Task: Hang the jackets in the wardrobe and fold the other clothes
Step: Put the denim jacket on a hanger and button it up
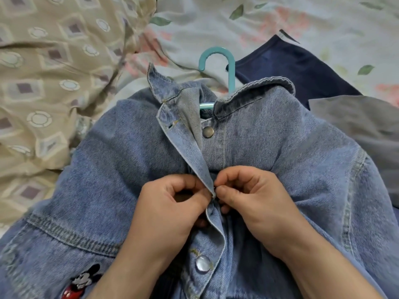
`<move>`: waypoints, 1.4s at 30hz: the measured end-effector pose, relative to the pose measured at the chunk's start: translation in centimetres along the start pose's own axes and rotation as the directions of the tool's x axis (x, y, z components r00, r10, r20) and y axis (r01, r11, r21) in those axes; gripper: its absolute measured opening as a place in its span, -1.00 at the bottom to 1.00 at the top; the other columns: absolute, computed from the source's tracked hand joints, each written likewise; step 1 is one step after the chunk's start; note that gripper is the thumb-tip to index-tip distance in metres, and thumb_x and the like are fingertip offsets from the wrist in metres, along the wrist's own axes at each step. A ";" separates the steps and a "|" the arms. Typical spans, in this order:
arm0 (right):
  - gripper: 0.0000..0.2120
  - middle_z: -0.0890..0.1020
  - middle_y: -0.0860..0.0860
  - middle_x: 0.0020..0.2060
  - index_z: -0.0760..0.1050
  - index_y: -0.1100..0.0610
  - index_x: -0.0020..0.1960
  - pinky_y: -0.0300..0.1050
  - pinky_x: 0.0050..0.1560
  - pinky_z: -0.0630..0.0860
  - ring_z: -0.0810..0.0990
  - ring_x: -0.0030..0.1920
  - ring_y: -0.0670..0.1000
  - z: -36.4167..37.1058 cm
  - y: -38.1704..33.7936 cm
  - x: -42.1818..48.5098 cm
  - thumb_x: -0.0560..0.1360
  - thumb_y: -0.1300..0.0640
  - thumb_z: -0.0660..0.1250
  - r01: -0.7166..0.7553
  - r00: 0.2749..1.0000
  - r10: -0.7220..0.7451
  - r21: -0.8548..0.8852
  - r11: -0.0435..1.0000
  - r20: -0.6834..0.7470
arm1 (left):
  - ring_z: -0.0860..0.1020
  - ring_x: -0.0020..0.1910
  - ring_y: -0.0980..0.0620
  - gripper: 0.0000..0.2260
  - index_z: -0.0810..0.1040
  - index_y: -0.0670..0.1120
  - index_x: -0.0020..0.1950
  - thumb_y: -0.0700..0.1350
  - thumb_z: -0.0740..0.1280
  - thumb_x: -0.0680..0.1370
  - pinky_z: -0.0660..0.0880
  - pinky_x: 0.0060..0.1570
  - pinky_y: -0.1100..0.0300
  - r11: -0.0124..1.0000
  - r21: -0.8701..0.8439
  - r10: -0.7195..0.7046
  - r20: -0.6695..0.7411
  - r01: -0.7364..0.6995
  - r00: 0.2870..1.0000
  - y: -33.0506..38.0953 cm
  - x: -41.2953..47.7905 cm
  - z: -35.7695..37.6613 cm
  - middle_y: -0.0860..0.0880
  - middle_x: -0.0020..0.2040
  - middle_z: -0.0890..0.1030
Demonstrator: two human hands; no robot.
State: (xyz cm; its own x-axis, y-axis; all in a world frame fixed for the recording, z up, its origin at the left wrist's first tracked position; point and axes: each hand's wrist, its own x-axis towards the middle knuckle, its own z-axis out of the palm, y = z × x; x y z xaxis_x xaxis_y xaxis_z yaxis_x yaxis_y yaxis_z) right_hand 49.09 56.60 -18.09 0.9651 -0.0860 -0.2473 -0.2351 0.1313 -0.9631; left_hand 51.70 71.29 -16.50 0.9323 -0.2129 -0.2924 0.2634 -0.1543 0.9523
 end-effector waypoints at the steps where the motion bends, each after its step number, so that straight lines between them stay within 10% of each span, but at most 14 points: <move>1: -0.70 0.65 0.02 -0.37 0.65 0.06 -0.26 -0.24 -0.33 0.54 0.58 -0.36 -0.06 0.1 0.0 0.1 0.45 0.44 0.40 0.002 1.000 -0.002 -0.002 1.000 -0.014 | 0.66 -0.34 -0.14 -0.88 0.72 -0.06 -0.18 -0.28 0.47 0.43 0.61 -0.36 0.10 1.000 0.001 -0.001 0.006 0.001 1.000 0.0 0.0 0.0 -0.14 -0.30 0.69; 10: -0.78 0.65 0.06 -0.40 0.65 0.07 -0.27 -0.20 -0.33 0.54 0.61 -0.37 -0.04 0.0 -0.1 -0.1 0.36 -0.08 0.45 -0.033 0.999 0.033 0.003 0.999 -0.023 | 0.52 -0.50 0.24 -0.82 0.61 -0.05 -0.35 -0.29 0.50 0.37 0.39 -0.48 0.44 0.955 0.271 0.159 -0.142 -0.116 0.977 -0.7 -0.4 1.6 0.07 -0.41 0.63; 18: -0.78 0.58 -0.04 -0.47 0.54 0.11 -0.28 -0.03 -0.27 0.55 0.56 -0.42 -0.07 0.4 0.0 0.3 0.54 0.22 0.37 -0.062 0.992 0.038 -0.207 0.976 -0.117 | 0.60 -0.26 0.17 -0.93 0.61 0.10 -0.21 -0.09 0.40 0.40 0.45 -0.30 0.44 0.918 0.347 0.273 -0.199 -0.193 0.941 -1.8 -1.1 1.9 0.13 -0.24 0.63; 25: -0.76 0.52 -0.10 -0.46 0.49 0.15 -0.18 -0.28 -0.38 0.50 0.48 -0.45 -0.15 0.3 0.2 0.3 0.53 0.45 0.29 -0.100 0.993 0.101 0.020 0.995 -0.064 | 0.59 -0.38 0.16 -0.82 0.60 0.03 -0.26 -0.23 0.52 0.38 0.46 -0.38 0.41 0.948 0.297 0.171 -0.175 -0.113 0.970 -1.6 -0.6 1.4 0.10 -0.31 0.65; 31: -0.76 0.66 -0.05 -0.26 0.55 0.05 -0.14 -0.22 -0.17 0.54 0.61 -0.24 -0.10 0.2 0.8 0.1 0.47 0.40 0.37 0.005 0.994 -0.033 -0.250 0.968 -0.108 | 0.58 -0.38 0.14 -0.83 0.65 0.04 -0.20 -0.22 0.54 0.36 0.49 -0.34 0.28 0.993 0.112 0.049 -0.141 -0.033 0.989 -1.6 0.0 1.3 0.00 -0.32 0.67; 42: -0.82 0.64 0.06 -0.40 0.58 0.11 -0.25 -0.19 -0.38 0.52 0.57 -0.43 -0.04 0.3 0.2 0.2 0.46 0.33 0.45 -0.037 0.996 0.033 -0.048 0.998 -0.079 | 0.63 -0.30 0.00 -0.86 0.62 -0.03 -0.19 -0.14 0.40 0.26 0.55 -0.29 0.21 0.991 0.119 0.080 -0.141 -0.063 0.987 -2.1 -0.1 1.4 -0.05 -0.27 0.68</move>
State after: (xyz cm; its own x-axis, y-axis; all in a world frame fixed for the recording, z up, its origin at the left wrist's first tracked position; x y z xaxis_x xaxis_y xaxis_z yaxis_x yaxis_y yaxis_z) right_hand 49.31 56.86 -18.34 0.9447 -0.1596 -0.2863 -0.2755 0.0866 -0.9574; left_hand 50.75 70.23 -18.59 0.9758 -0.0867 -0.2005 0.1729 -0.2545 0.9515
